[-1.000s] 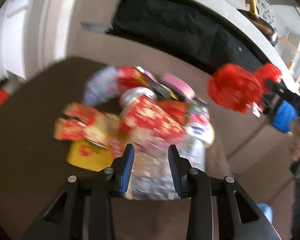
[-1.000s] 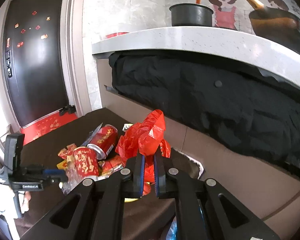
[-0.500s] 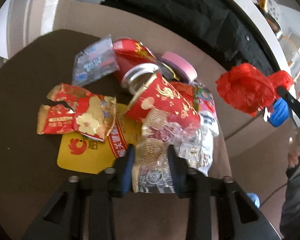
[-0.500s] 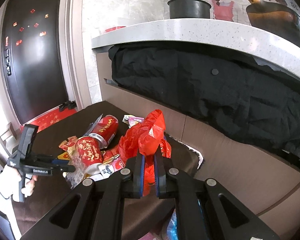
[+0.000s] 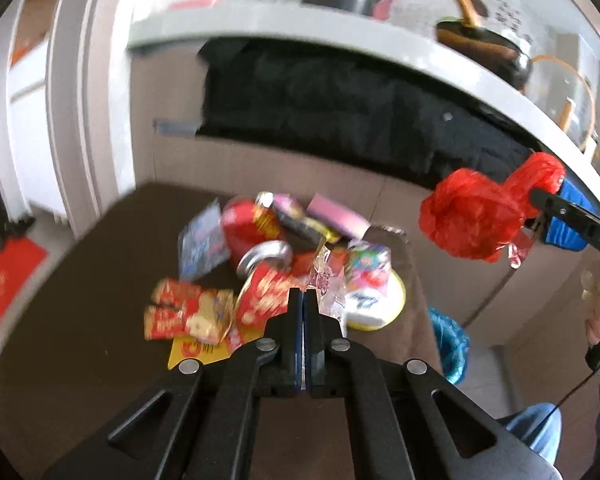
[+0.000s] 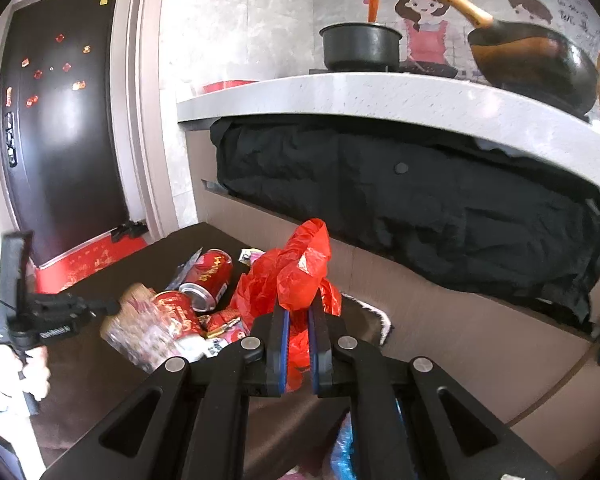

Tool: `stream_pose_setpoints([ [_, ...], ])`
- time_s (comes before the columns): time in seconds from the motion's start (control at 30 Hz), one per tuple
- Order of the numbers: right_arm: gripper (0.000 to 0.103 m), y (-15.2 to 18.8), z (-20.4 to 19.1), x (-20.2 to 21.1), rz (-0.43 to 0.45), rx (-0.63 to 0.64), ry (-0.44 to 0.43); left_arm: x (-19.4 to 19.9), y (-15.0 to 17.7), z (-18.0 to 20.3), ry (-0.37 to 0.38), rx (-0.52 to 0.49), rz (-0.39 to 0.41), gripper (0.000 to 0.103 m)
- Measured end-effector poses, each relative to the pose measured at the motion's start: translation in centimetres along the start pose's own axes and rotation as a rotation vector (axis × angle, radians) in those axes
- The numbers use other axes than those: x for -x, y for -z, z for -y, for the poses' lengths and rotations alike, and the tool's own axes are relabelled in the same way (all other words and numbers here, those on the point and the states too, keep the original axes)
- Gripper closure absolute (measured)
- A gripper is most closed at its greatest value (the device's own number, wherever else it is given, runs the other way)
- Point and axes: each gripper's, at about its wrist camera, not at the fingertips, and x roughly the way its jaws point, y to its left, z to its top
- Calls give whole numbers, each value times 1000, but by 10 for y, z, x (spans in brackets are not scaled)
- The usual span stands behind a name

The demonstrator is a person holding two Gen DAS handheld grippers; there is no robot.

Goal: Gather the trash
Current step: 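Carry both items over the blue-lined bin and open both grippers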

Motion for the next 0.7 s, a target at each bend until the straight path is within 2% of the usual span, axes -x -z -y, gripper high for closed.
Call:
stream_pose_setpoints([
  [0.07, 96, 0, 3, 9, 17, -7, 24, 7, -12, 22, 8, -37, 25, 103],
  [0.2, 96, 0, 24, 30, 29, -52, 65, 12, -40, 73, 69, -98, 55, 103],
  [0.37, 96, 12, 56, 59, 41, -95, 150, -9, -56, 144, 140, -160, 61, 103],
  [0.43, 96, 23, 76, 68, 27, -129, 187, -28, -54, 168, 166, -168, 35, 103],
  [0.57, 96, 52, 113, 67, -16, -186, 238, -94, -36, 216, 211, -166, -79, 103],
  [0.7, 96, 90, 149, 43, -87, -251, 265, -167, -8, 244, 189, -169, -209, 103],
])
